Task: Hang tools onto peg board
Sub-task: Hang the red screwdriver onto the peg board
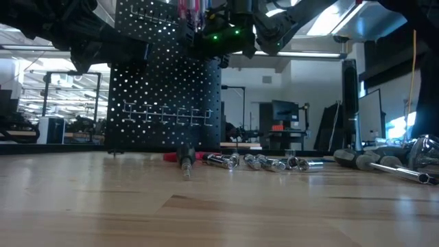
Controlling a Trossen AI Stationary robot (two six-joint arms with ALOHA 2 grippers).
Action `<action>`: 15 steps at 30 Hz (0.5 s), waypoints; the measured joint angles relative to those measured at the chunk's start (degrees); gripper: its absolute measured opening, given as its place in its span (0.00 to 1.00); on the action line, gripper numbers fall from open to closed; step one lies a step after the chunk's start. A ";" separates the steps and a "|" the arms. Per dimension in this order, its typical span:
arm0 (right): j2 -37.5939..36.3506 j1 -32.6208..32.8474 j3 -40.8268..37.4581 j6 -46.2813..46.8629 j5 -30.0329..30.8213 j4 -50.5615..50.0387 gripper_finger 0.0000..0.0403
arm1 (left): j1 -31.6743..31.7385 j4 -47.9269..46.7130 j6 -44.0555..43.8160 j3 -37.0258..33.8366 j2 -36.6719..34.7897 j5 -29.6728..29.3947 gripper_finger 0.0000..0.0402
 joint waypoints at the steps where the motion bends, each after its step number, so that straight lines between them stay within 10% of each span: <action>1: -0.03 0.22 0.00 -0.95 0.03 -0.28 0.38 | 0.00 0.00 0.00 0.00 0.00 0.00 0.52; 15: -5.75 6.47 0.00 -15.21 15.24 -8.70 0.44 | 0.00 -0.02 0.39 0.00 0.00 0.00 0.52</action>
